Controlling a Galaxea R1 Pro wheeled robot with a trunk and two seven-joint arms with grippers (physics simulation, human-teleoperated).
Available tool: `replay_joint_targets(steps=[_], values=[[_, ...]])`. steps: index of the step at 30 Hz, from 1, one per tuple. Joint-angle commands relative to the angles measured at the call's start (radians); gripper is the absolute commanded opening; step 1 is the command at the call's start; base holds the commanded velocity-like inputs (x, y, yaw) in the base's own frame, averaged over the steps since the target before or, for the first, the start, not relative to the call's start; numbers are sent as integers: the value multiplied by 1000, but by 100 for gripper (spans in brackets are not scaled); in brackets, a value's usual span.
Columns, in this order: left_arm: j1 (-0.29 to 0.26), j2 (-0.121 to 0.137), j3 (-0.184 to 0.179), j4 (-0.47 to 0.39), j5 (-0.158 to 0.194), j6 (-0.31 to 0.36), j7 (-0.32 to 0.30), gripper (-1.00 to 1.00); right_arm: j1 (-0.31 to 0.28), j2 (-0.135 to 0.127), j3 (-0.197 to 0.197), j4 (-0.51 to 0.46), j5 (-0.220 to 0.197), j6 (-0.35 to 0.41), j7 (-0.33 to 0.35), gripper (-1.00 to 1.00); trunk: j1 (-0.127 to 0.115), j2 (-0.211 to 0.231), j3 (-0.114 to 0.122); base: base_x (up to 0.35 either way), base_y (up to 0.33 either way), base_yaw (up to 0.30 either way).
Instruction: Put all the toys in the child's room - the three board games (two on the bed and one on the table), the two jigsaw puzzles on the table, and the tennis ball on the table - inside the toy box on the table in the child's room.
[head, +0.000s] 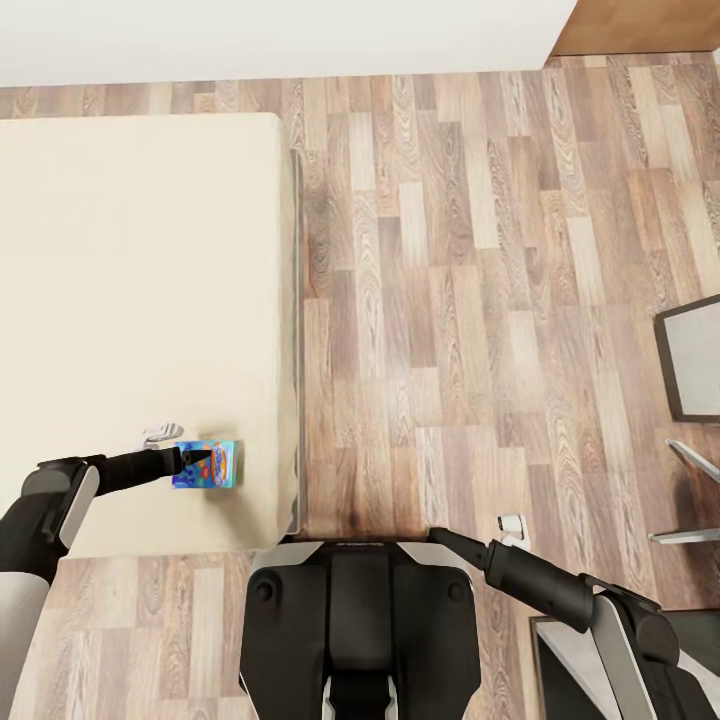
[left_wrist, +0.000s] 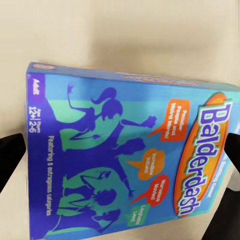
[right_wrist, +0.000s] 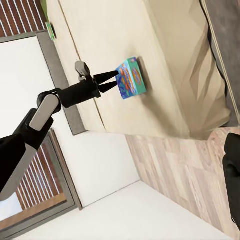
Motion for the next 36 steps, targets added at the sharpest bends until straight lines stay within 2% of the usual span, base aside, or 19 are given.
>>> replay_joint_targets(steps=[1,10,36], values=[[0,0,1,0,6,7,0,100,0,0,0,0,-1,5,2,100,1,-2,-1,0,-100,0],[0,0,1,0,6,7,0,100,0,0,-1,0,-2,5,3,100,1,-2,-1,0,-88,0],[0,1,1,0,6,7,0,100,0,0,-2,-1,-2,10,1,100,1,-2,-1,0,-2,0]])
